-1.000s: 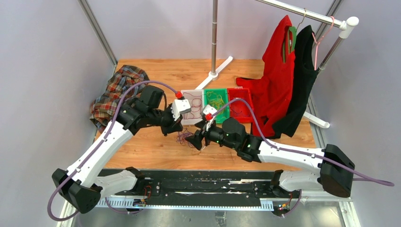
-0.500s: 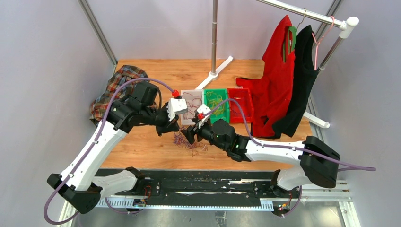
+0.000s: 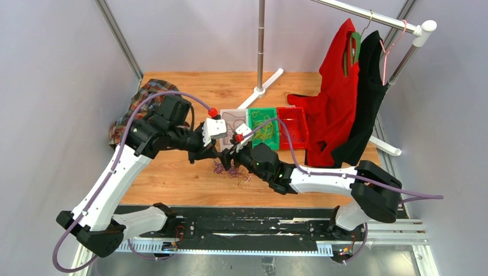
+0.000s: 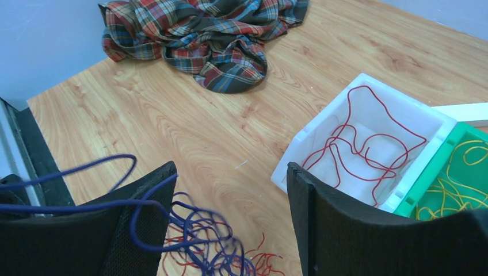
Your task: Untangle the cables
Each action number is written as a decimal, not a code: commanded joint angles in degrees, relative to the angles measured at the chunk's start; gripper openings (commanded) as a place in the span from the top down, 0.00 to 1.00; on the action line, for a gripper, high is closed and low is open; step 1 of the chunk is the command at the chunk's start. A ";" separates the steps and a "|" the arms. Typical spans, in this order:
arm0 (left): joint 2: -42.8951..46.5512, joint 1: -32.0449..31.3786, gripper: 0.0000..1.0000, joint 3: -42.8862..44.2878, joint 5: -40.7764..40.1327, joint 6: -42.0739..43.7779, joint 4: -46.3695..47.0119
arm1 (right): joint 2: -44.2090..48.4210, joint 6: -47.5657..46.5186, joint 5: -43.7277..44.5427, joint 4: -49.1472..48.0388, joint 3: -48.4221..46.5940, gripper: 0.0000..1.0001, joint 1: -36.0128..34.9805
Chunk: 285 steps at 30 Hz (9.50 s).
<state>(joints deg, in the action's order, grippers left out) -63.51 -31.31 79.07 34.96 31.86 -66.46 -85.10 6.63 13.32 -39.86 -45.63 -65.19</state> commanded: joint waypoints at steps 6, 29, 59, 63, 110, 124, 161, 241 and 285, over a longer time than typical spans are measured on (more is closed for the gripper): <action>0.41 -0.33 1.00 10.10 3.81 3.65 -5.13 | -1.97 0.91 5.24 -3.87 3.58 0.26 -0.55; -6.30 -0.33 1.00 39.97 -10.82 -6.61 7.66 | -1.26 9.09 9.88 -11.27 23.05 0.34 -0.38; -2.40 -0.33 1.00 31.77 -8.75 -13.69 22.24 | 2.67 -8.81 -12.29 15.91 -9.77 0.29 -0.47; -2.68 -0.33 1.00 33.03 -8.39 -14.63 22.25 | -3.78 -8.66 -5.76 11.86 -11.18 0.31 -0.27; -15.60 -0.33 1.00 59.11 -35.79 2.97 68.51 | 1.37 5.26 6.06 -11.80 27.76 0.26 1.07; -8.71 -0.33 1.00 43.01 -25.89 -2.01 70.61 | 24.32 0.73 -0.79 5.07 20.96 0.27 1.12; 1.76 -0.33 1.00 32.19 -26.54 3.44 58.66 | -21.54 -4.51 -13.46 7.11 -28.74 0.43 5.90; 9.97 7.91 0.61 -16.47 6.85 -29.60 32.65 | 11.17 -10.14 -11.94 13.16 -9.99 0.99 1.12; -4.61 10.84 0.39 -24.63 -14.50 -26.03 25.91 | 17.18 -7.69 7.70 11.43 7.72 0.58 1.73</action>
<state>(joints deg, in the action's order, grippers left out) -65.56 -20.78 54.92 22.57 10.66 -47.42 -70.00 -0.73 17.54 -27.09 -38.46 -63.35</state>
